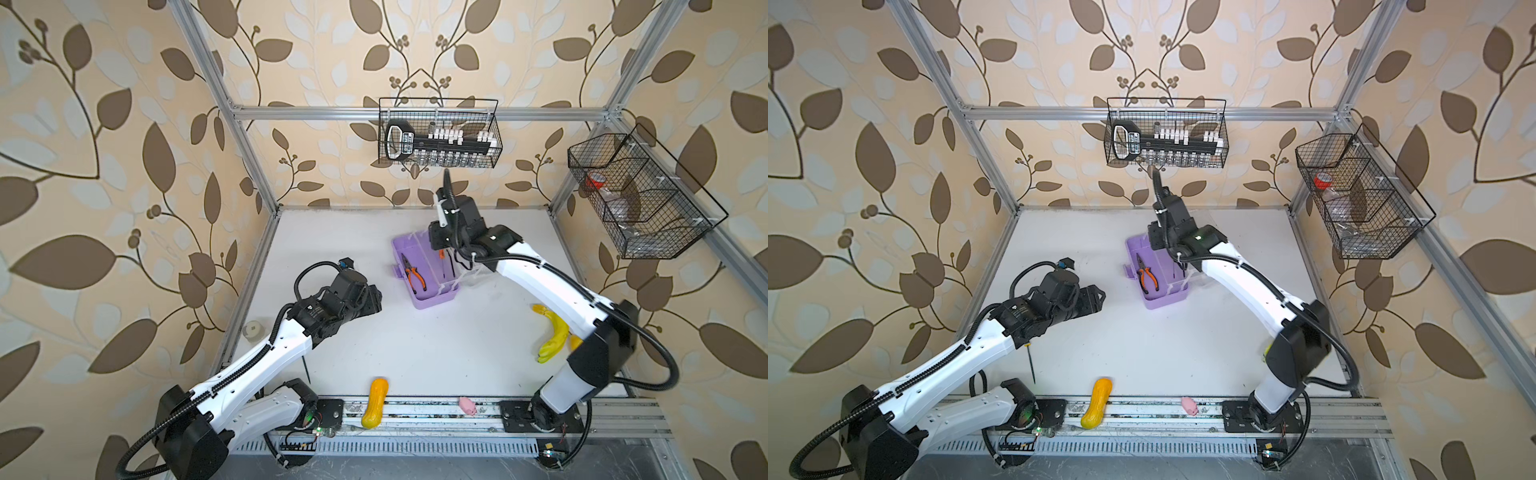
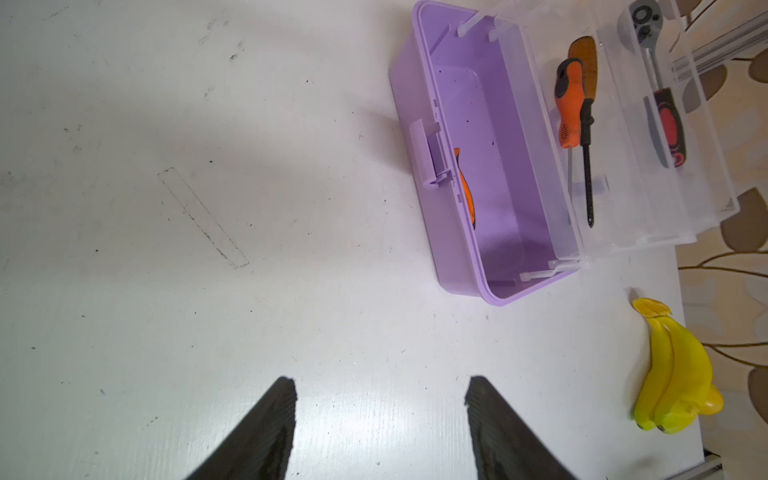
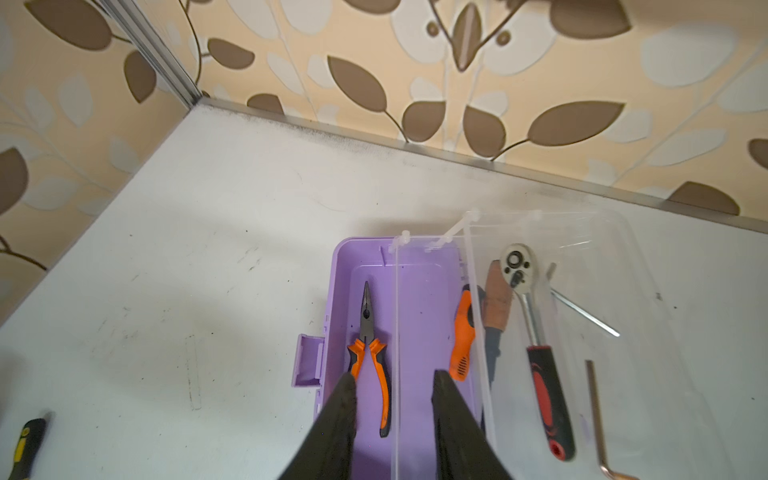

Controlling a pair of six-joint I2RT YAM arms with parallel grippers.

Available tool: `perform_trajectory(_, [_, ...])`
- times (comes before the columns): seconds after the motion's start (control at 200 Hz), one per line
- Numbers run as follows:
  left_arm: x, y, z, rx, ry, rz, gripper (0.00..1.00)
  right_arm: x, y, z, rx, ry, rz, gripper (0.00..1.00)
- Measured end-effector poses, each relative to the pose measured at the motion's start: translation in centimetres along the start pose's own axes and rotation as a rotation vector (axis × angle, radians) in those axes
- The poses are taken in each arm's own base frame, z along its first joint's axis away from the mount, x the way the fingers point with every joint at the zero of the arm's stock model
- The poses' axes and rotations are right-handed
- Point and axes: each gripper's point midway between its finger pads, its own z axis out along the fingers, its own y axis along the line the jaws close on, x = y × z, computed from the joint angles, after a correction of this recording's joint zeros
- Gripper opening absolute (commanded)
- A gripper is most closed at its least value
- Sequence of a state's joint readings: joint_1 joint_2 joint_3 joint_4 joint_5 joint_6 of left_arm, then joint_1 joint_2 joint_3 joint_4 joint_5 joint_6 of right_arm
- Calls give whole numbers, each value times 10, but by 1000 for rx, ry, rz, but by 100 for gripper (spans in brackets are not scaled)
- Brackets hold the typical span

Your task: Pack the tool kit

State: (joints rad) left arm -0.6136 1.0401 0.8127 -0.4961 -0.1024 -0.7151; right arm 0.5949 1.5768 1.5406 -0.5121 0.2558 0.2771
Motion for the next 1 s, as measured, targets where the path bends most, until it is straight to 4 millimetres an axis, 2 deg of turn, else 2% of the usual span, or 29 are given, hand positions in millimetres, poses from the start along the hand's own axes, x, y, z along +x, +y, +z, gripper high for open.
perform_trajectory(0.075, [1,-3,7,-2,22,2,65,12,-22,-22,2,-15,43,34])
perform_trajectory(0.17, [1,-10,17,8,44,2,59,42,-50,-47,22,-9,93,30])
perform_trajectory(0.27, [-2,-18,29,20,63,-2,49,73,-67,-66,20,-2,141,22])
perform_trajectory(0.365, [-5,-28,42,38,88,-7,43,102,-78,-74,10,-3,189,19])
perform_trajectory(0.48, [-5,-39,63,57,124,-11,42,142,-88,-69,5,42,232,19])
perform_trajectory(0.615, [0,-50,84,89,174,-14,43,191,-94,-51,-20,138,301,21])
perform_trajectory(0.735, [6,-55,101,105,204,-17,44,222,-103,-37,-60,204,409,24])
perform_trajectory(0.86, [8,-54,107,104,214,-17,45,240,-113,-28,-76,245,502,30])
perform_trajectory(1.0, [2,-60,109,112,203,-7,39,232,-133,-22,-88,211,598,39])
